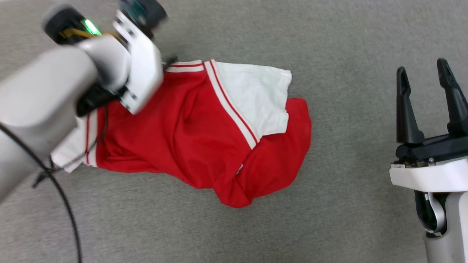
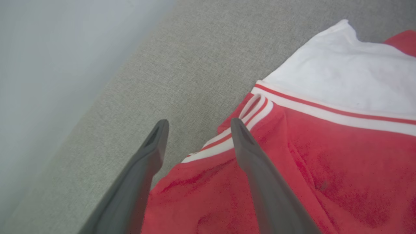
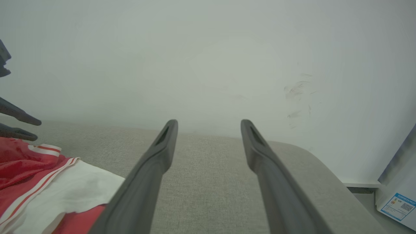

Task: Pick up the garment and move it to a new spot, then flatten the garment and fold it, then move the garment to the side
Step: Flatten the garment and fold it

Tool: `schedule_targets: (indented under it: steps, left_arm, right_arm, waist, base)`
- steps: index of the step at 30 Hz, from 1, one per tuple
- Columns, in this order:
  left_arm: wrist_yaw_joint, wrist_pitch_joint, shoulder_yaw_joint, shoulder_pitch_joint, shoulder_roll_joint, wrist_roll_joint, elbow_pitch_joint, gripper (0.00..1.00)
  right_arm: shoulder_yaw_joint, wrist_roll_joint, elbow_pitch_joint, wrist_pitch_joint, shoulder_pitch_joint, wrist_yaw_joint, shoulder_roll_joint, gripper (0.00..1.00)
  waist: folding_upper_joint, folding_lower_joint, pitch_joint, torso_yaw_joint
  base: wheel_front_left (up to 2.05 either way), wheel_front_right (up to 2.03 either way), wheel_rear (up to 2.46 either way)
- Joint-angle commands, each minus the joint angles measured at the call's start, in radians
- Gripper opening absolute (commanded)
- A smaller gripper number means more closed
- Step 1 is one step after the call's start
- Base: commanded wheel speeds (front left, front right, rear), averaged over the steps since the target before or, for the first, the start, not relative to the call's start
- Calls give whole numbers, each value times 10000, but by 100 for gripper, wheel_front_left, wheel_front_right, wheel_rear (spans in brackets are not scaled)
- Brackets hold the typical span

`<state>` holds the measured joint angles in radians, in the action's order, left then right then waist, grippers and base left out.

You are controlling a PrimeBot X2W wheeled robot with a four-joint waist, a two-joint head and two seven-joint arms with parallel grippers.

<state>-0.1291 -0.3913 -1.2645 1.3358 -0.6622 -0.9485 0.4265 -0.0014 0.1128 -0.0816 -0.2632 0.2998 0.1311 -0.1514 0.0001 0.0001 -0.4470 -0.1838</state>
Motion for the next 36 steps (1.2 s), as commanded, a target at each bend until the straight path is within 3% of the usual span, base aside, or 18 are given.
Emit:
schedule_targets:
  steps: [1,9,16,24,33,34,35,36]
  left_arm:
    - [5,94,99,221,-202,-76,-96,100]
    - [13,-1314,327,677,-2013,-1196,-651,100]
    - [454,-2645,278,315,-3126,-1857,-692,100]
    - [960,-3176,294,-292,-3416,-2569,-75,100]
    - [764,-3404,-85,-1483,-2877,-2432,713,100]
    - [739,-3342,-94,-1557,-2769,-2457,796,36]
    - [699,-3234,-96,-1560,-2686,-2405,879,1]
    - [644,-3146,-93,-1536,-2619,-2365,940,0]
  right_arm:
    - [-42,-78,20,-22,-123,-7,-57,100]
    - [31,-15,-41,-22,-216,-7,-109,100]
    - [100,27,-120,-22,-38,-7,-161,100]
    - [203,14,-195,-22,230,-7,-234,100]
    - [14,-35,-204,-22,438,-7,-310,100]
    - [-5,-47,-198,-22,476,-7,-327,100]
    - [5,-90,-203,-22,508,-7,-390,100]
    - [23,-122,-191,-22,549,-7,-470,100]
  waist:
    - [-1,-1,271,279]
    - [-1,-1,509,661]
    - [-1,-1,218,714]
    - [-1,-1,-401,467]
    - [-1,-1,-700,436]
    - [-1,-1,-686,462]
    - [-1,-1,-649,494]
    - [-1,-1,-591,532]
  base:
    - [0,0,0]
    - [0,0,0]
    - [0,0,0]
    - [0,0,0]
    - [0,0,0]
    - [0,0,0]
    - [0,0,0]
    - [0,0,0]
